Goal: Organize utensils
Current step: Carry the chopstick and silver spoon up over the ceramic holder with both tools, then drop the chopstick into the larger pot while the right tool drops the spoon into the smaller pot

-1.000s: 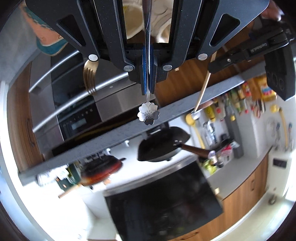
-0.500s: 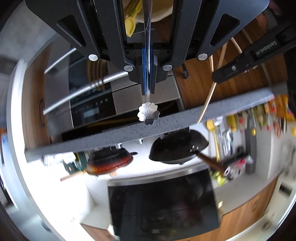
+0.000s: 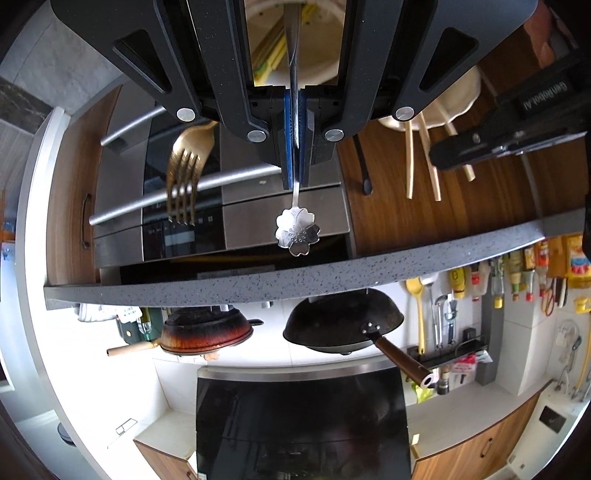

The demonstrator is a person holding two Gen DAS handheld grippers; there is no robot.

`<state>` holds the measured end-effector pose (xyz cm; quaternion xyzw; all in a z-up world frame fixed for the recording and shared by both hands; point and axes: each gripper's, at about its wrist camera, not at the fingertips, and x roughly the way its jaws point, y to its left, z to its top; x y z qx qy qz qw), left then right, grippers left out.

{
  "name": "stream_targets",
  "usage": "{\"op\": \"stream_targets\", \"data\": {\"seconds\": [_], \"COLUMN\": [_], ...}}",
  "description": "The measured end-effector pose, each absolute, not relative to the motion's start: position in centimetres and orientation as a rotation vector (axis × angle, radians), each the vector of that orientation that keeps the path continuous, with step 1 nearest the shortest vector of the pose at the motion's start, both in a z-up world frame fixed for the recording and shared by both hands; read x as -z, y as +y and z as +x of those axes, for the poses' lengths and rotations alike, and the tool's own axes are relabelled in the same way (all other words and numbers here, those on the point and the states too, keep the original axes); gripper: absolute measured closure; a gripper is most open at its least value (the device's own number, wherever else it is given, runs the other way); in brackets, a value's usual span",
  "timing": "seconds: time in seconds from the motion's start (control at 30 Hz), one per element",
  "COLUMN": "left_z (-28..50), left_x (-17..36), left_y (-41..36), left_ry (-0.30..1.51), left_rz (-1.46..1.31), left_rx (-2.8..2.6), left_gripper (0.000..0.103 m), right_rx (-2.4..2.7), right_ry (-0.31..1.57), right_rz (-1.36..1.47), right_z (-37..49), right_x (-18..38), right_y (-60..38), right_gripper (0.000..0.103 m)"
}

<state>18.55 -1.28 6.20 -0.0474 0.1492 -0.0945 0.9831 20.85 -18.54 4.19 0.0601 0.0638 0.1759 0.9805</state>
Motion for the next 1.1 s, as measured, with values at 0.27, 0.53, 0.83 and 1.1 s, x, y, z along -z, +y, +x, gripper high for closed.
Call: {"op": "stream_targets", "data": {"seconds": [0.27,0.53,0.83,1.1], "left_z": [17.8,17.3,16.4,14.4], "left_x": [-5.3,-4.9,-5.1,-6.4], "left_y": [-1.0,-1.8,-1.7,-1.2], "left_ry": [0.363,0.4,0.419,0.374], "left_rz": [-0.099,-0.067,-0.072,-0.088], "left_rx": [0.154,0.136,0.122,0.114], "left_gripper": [0.097,0.097,0.085,0.067], "right_rx": [-0.367,-0.383,-0.396,-0.412], "right_ry": [0.175,0.22,0.244,0.227], "right_rz": [0.151,0.134,0.137,0.175], "right_z": [20.1,19.1,18.2,16.5], "right_x": [-3.6,-2.9,-2.8,-3.1], "right_y": [-19.5,-19.7,-20.1,-21.1], "right_gripper": [0.099,0.099,0.093,0.049]}}
